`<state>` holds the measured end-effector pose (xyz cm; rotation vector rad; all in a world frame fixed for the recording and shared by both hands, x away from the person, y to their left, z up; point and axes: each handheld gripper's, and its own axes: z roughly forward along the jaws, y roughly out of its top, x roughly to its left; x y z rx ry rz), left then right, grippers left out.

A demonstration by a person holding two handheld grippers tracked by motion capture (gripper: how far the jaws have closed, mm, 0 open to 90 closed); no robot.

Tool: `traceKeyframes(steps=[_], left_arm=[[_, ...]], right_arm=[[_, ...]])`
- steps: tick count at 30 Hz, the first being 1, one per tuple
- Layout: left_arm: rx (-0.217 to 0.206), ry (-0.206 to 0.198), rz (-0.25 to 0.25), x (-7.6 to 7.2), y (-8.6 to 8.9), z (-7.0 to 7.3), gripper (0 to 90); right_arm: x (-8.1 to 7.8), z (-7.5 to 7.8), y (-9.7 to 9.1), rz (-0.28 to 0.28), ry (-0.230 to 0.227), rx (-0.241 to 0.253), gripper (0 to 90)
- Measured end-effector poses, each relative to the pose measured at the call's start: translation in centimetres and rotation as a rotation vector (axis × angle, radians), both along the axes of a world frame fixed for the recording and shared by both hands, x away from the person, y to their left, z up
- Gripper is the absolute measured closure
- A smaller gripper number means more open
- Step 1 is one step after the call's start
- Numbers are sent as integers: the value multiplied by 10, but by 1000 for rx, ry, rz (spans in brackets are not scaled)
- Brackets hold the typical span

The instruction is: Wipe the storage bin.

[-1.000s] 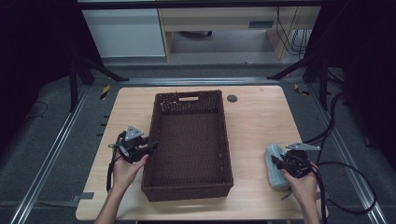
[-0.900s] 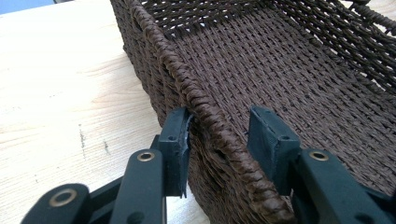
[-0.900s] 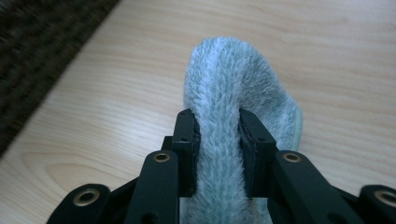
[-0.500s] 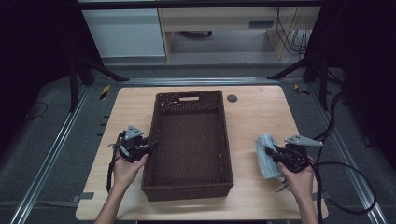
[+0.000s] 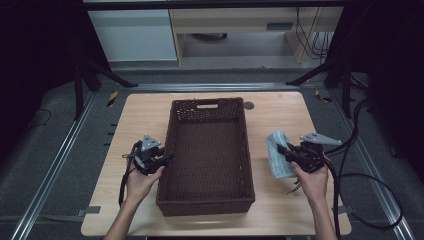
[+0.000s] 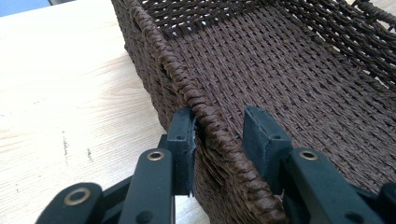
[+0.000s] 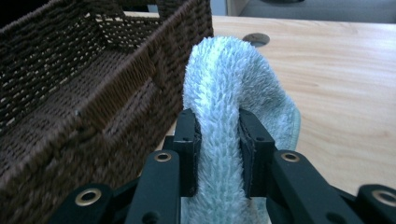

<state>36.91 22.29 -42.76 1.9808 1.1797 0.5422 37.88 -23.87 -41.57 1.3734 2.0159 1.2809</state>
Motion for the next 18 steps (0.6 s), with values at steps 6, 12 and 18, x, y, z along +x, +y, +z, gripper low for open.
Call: traceKeyframes(steps=[6,12,18], left_arm=[[11,-1,-10,-2,-5,1,639],[21,0,-14,-2,-8,1,641],[25,1,-14,-2,-9,1,642]], right_arm=[[23,1,9,-5,-8,7,726],[50,0,13,-28,-22,30,729],[74,-11,21,-32,-13,39,730]])
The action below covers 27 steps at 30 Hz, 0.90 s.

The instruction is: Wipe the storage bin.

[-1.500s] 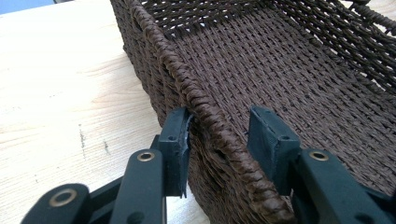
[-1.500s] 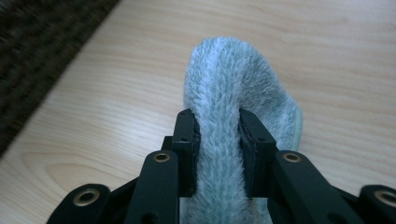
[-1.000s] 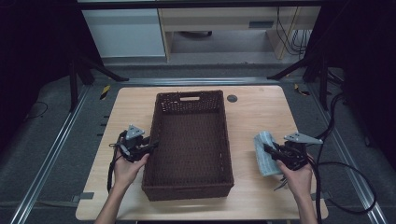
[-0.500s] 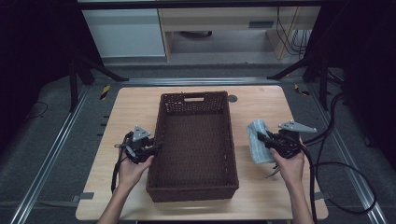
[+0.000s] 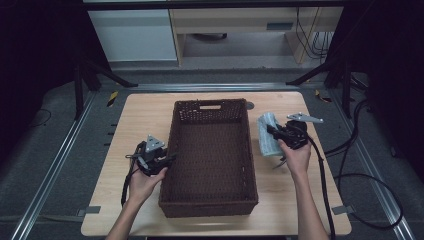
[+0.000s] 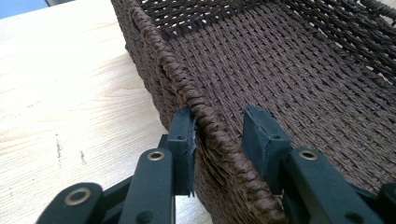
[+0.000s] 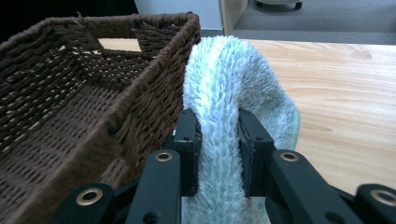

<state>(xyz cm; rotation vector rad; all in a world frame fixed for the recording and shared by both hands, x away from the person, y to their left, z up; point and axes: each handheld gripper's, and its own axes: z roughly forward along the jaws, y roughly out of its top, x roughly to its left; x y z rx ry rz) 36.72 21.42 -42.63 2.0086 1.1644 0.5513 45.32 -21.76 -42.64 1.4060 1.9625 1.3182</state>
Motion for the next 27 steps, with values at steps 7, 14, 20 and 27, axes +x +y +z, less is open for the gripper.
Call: traceKeyframes(steps=[7,14,20,27], left_arm=[[0,-1,-8,1,-2,0,642],[13,-3,-14,3,-2,0,641],[9,-4,-15,3,-2,0,639],[8,-4,-15,3,-2,0,638]], right_arm=[[23,-2,7,-21,-11,1,733],[45,-14,14,-38,3,34,735],[53,-33,23,-30,35,14,737],[64,-55,35,-21,86,0,742]])
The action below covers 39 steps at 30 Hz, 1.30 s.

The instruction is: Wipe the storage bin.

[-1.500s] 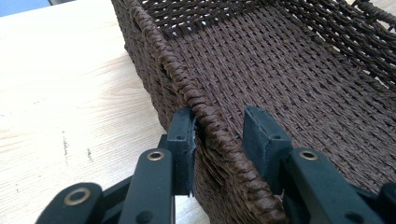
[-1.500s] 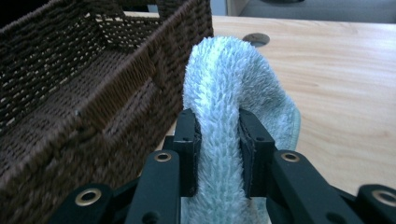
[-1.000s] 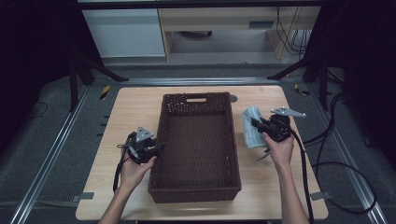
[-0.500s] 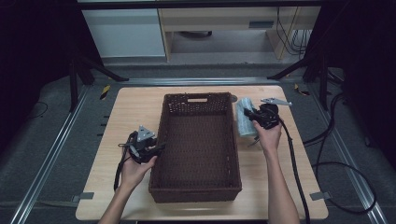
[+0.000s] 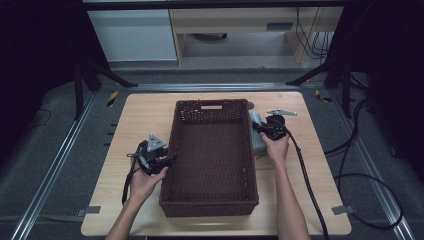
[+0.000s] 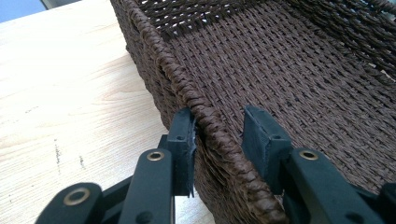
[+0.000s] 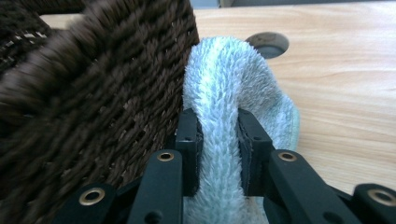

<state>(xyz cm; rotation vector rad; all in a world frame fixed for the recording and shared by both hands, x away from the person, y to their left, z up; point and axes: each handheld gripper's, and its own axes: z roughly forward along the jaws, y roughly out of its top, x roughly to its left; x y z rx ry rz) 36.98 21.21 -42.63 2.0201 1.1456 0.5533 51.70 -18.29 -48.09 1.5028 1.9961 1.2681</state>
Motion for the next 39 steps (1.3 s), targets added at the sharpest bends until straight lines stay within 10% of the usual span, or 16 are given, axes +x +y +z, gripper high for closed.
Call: traceKeyframes(steps=[8,17,25,34,39], left_arm=[[1,-1,0,0,0,0,638],[3,0,0,0,0,0,638],[-1,0,1,0,0,0,638],[-2,-1,2,0,0,0,639],[-4,-2,11,-1,0,-1,644]], right_arm=[[9,-1,14,23,11,13,746],[9,47,5,15,-131,108,748],[10,43,6,34,-75,52,750],[15,-2,7,35,78,-20,749],[11,1,9,56,75,-8,748]])
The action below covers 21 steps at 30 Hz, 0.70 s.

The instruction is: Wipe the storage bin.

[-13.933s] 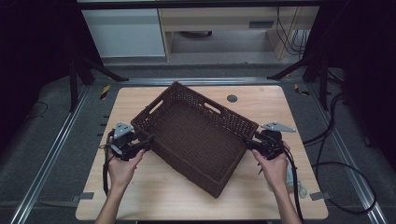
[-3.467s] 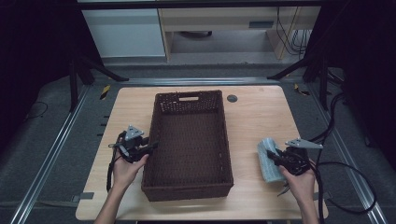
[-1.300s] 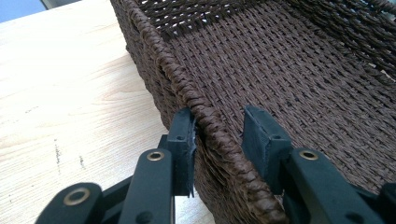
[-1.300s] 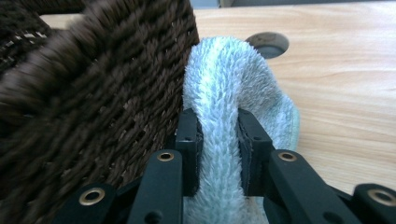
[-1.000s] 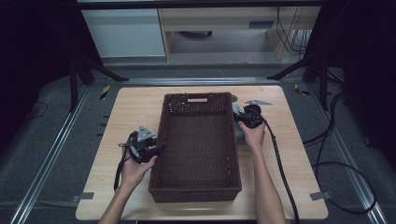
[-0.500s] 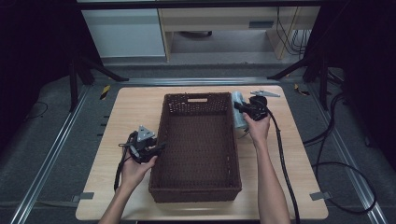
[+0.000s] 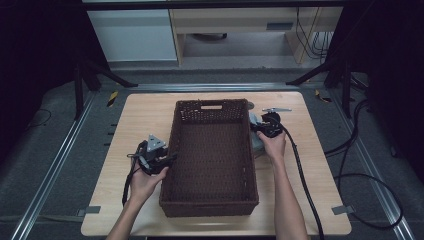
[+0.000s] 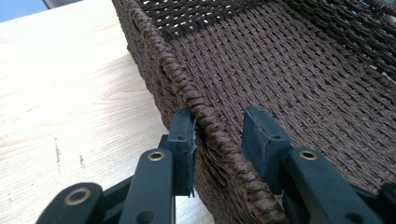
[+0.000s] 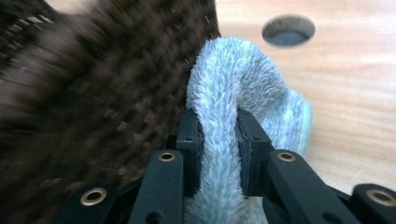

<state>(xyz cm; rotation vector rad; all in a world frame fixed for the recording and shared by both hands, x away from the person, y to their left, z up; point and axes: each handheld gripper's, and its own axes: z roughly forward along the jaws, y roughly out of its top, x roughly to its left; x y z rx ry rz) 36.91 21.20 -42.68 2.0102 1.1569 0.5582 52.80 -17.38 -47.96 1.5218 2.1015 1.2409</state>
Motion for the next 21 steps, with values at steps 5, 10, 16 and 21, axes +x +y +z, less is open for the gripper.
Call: traceKeyframes(steps=[5,10,16,21], left_arm=[[-5,0,8,0,0,0,649],[-8,-3,14,0,-1,0,652],[-2,-5,22,0,-1,0,658],[-2,-8,29,1,-2,0,663]], right_arm=[[-14,27,-8,21,-73,53,748],[-31,54,-13,45,-138,63,748],[-37,45,-13,44,-106,41,747],[-32,10,-10,32,-23,5,747]])
